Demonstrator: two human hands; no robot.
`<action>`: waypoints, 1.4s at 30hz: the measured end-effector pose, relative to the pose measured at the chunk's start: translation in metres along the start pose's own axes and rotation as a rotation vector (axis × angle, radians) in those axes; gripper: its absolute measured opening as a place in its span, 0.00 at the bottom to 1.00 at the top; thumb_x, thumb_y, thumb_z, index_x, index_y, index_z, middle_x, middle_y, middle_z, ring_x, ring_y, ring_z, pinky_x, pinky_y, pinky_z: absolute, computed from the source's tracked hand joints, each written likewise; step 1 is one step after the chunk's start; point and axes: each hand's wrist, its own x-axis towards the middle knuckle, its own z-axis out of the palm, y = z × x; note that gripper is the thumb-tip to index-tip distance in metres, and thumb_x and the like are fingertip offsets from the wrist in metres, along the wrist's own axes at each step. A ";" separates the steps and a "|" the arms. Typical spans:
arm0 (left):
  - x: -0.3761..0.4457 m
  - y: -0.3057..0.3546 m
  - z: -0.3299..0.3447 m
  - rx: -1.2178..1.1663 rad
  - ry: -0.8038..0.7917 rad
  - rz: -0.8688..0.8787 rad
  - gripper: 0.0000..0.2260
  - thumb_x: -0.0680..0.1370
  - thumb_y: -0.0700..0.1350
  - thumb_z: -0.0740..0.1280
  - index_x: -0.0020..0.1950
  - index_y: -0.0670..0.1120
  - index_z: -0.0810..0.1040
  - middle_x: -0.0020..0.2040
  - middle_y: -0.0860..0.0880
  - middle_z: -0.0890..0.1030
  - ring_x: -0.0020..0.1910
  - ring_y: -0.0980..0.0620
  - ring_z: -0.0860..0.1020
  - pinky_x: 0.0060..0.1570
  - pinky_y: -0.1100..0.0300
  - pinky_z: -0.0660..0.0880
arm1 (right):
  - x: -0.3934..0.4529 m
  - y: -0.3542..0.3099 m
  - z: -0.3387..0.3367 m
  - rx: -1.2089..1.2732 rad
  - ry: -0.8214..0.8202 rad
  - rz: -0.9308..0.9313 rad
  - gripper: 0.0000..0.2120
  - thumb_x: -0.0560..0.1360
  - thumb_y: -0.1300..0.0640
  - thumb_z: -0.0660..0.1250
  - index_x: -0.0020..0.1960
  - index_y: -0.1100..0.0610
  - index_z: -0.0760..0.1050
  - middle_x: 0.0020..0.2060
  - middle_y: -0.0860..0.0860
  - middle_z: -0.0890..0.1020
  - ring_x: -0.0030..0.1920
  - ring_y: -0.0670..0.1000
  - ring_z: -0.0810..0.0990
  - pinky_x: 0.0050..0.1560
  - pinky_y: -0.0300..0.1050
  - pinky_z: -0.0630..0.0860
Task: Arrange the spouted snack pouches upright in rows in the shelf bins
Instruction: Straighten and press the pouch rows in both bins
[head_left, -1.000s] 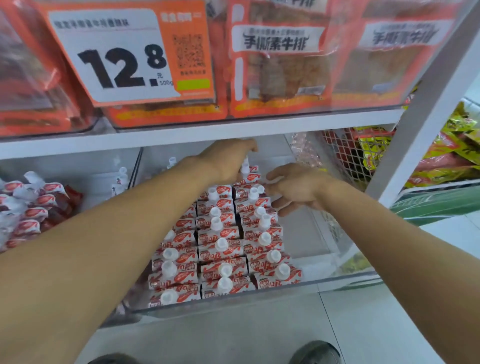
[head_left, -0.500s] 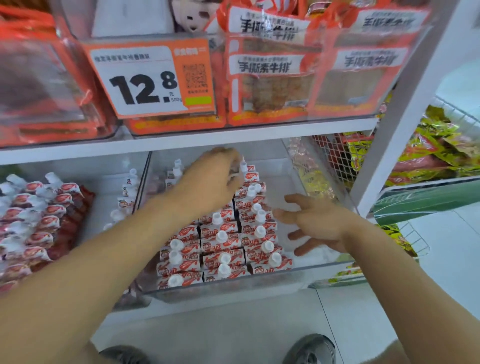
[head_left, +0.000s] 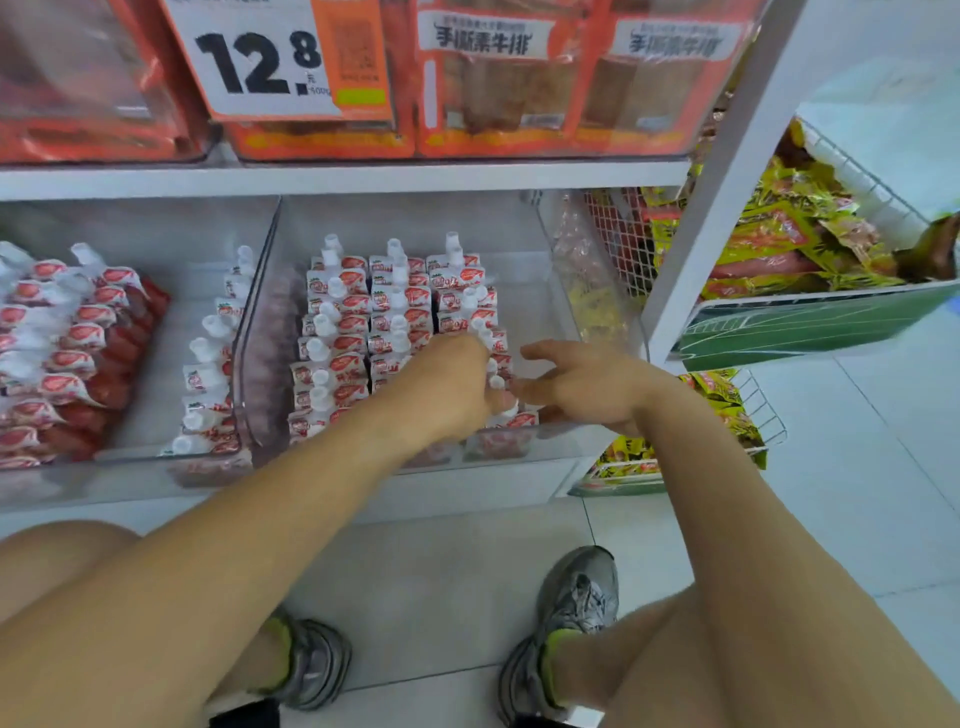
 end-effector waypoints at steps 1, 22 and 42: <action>0.001 0.002 0.002 -0.033 0.004 -0.003 0.14 0.76 0.52 0.70 0.53 0.43 0.76 0.46 0.46 0.78 0.42 0.48 0.76 0.37 0.57 0.71 | 0.001 -0.001 -0.001 -0.055 -0.004 -0.002 0.33 0.76 0.48 0.70 0.76 0.56 0.62 0.68 0.57 0.73 0.58 0.57 0.80 0.60 0.54 0.78; 0.042 0.006 0.034 -0.949 -0.162 -0.311 0.42 0.61 0.64 0.75 0.70 0.50 0.67 0.65 0.54 0.75 0.63 0.51 0.73 0.66 0.48 0.67 | -0.013 0.064 -0.006 -0.306 0.899 -0.220 0.17 0.74 0.61 0.69 0.62 0.58 0.75 0.51 0.56 0.82 0.50 0.59 0.81 0.49 0.51 0.79; 0.062 0.011 0.023 -0.826 0.267 -0.399 0.07 0.72 0.42 0.69 0.47 0.39 0.79 0.41 0.46 0.78 0.40 0.49 0.75 0.39 0.59 0.70 | -0.012 0.073 -0.034 -0.095 0.669 -0.221 0.18 0.71 0.55 0.75 0.60 0.53 0.77 0.43 0.45 0.83 0.40 0.42 0.82 0.40 0.40 0.78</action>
